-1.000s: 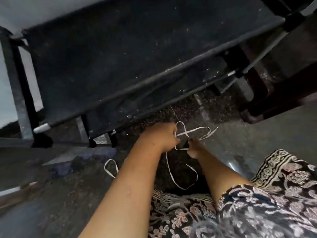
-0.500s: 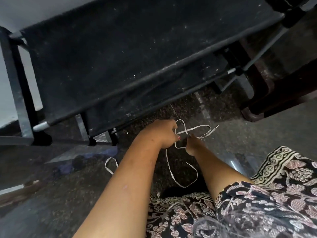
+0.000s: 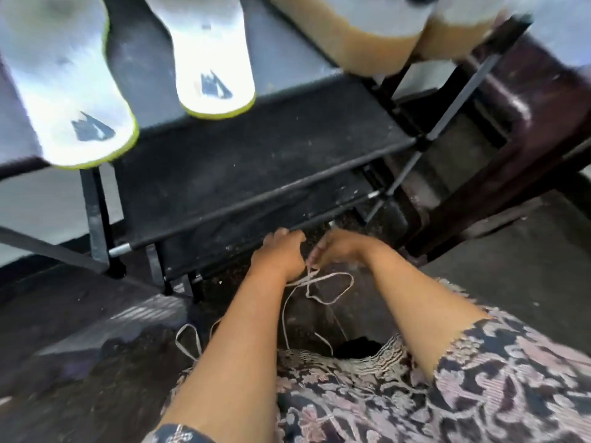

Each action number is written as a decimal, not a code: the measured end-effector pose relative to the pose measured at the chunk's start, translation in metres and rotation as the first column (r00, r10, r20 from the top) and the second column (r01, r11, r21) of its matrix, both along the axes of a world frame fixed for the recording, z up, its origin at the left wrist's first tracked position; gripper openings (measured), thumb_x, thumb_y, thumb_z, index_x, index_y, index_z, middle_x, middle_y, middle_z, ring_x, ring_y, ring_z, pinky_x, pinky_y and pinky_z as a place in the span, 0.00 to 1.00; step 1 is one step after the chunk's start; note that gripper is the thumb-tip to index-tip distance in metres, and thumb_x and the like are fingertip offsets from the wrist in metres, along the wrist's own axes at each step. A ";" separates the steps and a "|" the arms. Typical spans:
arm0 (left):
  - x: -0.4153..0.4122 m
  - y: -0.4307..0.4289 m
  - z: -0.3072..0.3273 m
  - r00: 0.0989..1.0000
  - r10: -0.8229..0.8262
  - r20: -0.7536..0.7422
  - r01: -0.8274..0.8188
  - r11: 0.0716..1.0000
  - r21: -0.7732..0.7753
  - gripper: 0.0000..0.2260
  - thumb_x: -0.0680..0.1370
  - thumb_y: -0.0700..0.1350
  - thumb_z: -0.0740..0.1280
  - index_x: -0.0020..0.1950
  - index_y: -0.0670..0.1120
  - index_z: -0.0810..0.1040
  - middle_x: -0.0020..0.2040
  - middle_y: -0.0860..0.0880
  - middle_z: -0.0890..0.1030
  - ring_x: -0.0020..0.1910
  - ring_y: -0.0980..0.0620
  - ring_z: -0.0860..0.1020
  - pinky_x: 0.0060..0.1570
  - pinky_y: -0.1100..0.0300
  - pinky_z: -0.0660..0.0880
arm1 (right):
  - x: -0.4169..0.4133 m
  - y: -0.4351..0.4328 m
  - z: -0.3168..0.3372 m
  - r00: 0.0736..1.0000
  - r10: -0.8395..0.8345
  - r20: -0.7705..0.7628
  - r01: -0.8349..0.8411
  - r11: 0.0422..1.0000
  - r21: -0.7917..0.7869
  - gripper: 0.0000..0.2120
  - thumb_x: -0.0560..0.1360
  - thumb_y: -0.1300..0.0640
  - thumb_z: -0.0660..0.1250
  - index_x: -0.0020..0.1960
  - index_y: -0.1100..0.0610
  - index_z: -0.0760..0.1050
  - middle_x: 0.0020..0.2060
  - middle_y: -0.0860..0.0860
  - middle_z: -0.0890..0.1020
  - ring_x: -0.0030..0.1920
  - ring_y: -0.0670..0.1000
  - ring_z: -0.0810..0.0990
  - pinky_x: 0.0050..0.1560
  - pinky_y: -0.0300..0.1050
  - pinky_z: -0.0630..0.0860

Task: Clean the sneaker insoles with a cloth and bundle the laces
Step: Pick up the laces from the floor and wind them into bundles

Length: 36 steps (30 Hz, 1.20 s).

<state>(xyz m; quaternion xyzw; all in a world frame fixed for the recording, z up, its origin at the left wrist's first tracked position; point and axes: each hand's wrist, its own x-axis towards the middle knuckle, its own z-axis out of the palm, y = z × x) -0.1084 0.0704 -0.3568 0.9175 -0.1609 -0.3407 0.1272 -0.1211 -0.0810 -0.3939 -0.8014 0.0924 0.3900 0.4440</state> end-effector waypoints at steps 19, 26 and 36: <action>-0.130 0.023 0.156 0.950 0.255 -0.183 -0.254 0.285 -0.924 0.22 0.69 0.32 0.59 0.60 0.48 0.73 0.56 0.47 0.80 0.55 0.49 0.80 0.54 0.54 0.77 | -0.122 0.022 0.233 0.685 0.014 0.728 0.015 0.999 -0.034 0.16 0.72 0.69 0.65 0.45 0.48 0.81 0.41 0.47 0.84 0.44 0.49 0.80 0.48 0.39 0.76; -0.092 0.055 0.176 0.904 0.365 -0.223 -0.359 0.365 -0.859 0.17 0.81 0.36 0.56 0.66 0.52 0.70 0.60 0.48 0.77 0.49 0.50 0.83 0.46 0.59 0.79 | -0.090 0.035 0.235 0.516 0.192 0.835 0.032 0.969 -0.243 0.15 0.75 0.65 0.65 0.43 0.46 0.82 0.42 0.44 0.82 0.47 0.43 0.73 0.50 0.38 0.70; -0.064 0.057 0.164 0.879 0.225 0.421 0.068 0.814 -0.578 0.10 0.75 0.40 0.63 0.53 0.50 0.80 0.58 0.54 0.76 0.59 0.56 0.72 0.57 0.62 0.70 | -0.085 0.060 0.243 0.653 -0.090 0.752 -0.027 0.990 0.142 0.13 0.67 0.64 0.60 0.34 0.52 0.80 0.30 0.48 0.80 0.31 0.43 0.74 0.36 0.38 0.71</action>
